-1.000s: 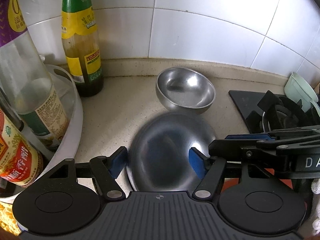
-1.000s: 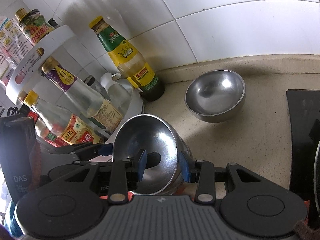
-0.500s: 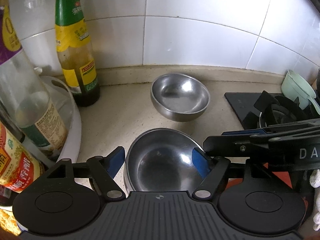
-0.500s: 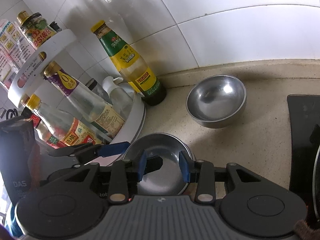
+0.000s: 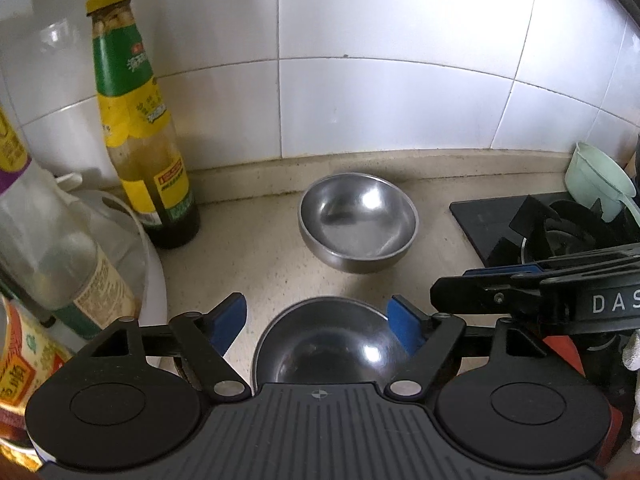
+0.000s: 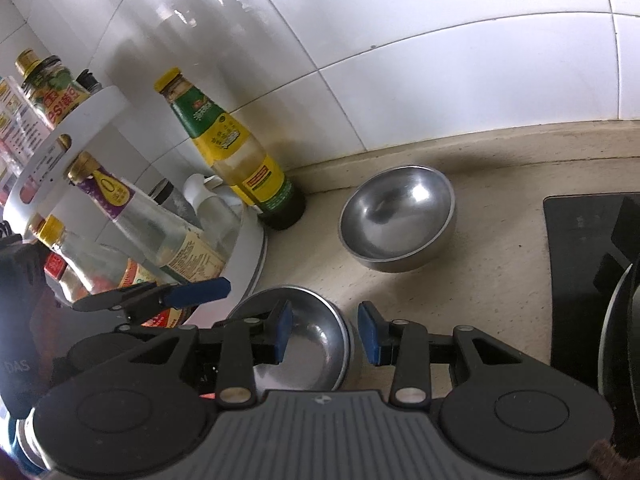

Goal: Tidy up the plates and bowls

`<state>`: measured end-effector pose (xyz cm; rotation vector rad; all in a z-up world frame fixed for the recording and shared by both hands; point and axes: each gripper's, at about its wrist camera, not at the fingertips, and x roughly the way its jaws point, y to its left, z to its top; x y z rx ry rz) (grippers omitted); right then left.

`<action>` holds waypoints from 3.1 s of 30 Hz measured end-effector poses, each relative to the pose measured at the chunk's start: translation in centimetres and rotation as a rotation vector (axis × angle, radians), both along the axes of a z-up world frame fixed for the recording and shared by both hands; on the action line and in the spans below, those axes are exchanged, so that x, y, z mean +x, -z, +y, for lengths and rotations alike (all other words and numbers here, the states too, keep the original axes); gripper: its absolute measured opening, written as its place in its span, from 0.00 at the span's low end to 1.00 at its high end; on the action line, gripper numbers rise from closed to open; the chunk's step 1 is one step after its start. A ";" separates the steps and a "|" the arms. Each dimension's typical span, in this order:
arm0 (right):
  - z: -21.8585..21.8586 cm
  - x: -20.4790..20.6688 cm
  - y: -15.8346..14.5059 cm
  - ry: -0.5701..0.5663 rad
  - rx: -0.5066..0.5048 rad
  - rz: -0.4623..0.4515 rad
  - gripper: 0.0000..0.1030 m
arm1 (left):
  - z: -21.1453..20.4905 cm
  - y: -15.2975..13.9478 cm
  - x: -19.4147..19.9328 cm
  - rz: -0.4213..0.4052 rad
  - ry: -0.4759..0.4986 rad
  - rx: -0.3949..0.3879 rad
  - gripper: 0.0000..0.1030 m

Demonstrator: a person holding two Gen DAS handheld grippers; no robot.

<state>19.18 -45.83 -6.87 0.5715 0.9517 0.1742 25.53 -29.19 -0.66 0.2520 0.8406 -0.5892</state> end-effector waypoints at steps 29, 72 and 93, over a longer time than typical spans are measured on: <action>-3.9 4.1 1.3 0.061 -0.121 0.023 0.39 | -3.9 1.8 4.9 0.016 0.009 0.095 0.83; -5.5 10.4 7.9 0.017 -0.129 0.192 0.42 | -8.9 6.7 11.7 0.133 0.042 0.251 0.77; -5.5 10.4 9.2 0.018 -0.027 0.208 0.26 | -9.9 6.5 11.2 0.160 0.106 0.207 0.49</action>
